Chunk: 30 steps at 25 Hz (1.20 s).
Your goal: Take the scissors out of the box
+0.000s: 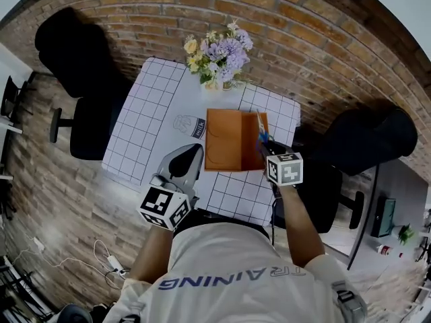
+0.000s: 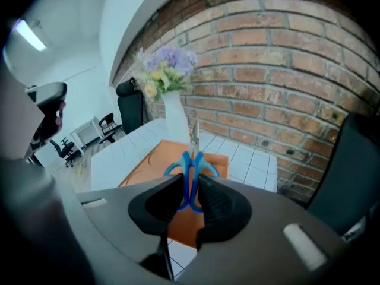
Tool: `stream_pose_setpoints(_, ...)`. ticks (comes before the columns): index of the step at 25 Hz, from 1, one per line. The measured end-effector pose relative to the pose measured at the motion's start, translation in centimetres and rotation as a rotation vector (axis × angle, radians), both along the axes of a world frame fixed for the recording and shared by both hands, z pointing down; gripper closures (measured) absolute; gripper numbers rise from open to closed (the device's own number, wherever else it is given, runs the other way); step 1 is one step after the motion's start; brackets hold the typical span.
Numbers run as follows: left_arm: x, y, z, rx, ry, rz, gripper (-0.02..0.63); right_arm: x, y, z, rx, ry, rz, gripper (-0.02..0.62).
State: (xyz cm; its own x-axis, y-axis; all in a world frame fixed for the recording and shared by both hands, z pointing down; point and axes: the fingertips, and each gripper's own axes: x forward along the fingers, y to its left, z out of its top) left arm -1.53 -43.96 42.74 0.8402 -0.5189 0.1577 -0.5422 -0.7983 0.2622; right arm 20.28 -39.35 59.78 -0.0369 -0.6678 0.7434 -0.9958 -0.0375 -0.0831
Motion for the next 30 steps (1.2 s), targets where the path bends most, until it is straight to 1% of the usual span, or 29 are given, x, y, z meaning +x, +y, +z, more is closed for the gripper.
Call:
stream_pose_setpoints(4, 1.4, 0.9, -1.7, 0.04, 0.008, 0.018, 0.603, 0.1, 0.3, -6.8, 0.202, 0.017, -0.003, 0.497)
stream_pose_setpoints(7, 2.2, 1.9, -3.2, 0.072, 0.028, 0.035, 0.604, 0.0, 1.4, -11.7, 0.334, 0.029, -0.003, 0.497)
stream_pose_setpoints(11, 3.3, 2.9, -5.1, 0.113, 0.046, 0.054, 0.603, 0.0, 2.8, -17.6, 0.488, 0.07, -0.032, 0.497)
stream_pose_setpoints(15, 4.1, 3.6, -6.8, 0.15, 0.053, 0.062, 0.603, 0.4, 4.1, -22.2, 0.603, 0.099, -0.035, 0.497)
stream_pose_setpoints(18, 4.4, 4.1, -7.4, 0.164, 0.052, 0.061, 0.604, 0.1, 5.0, -24.3, 0.659, 0.113, -0.06, 0.497)
stream_pose_setpoints(20, 4.5, 4.3, -7.5, 0.167, 0.049, 0.059, 0.603, 0.0, 5.3, -24.9, 0.675, 0.117, -0.071, 0.497)
stream_pose_setpoints(27, 4.3, 4.6, -7.4, 0.165, 0.039, 0.05, 0.603, 0.0, 5.5, -25.0, 0.683, 0.104, -0.075, 0.497)
stream_pose_setpoints(30, 4.2, 4.6, -7.1, 0.167, 0.031, 0.046, 0.603, 0.1, 5.6, -24.7, 0.673, 0.122, -0.076, 0.497)
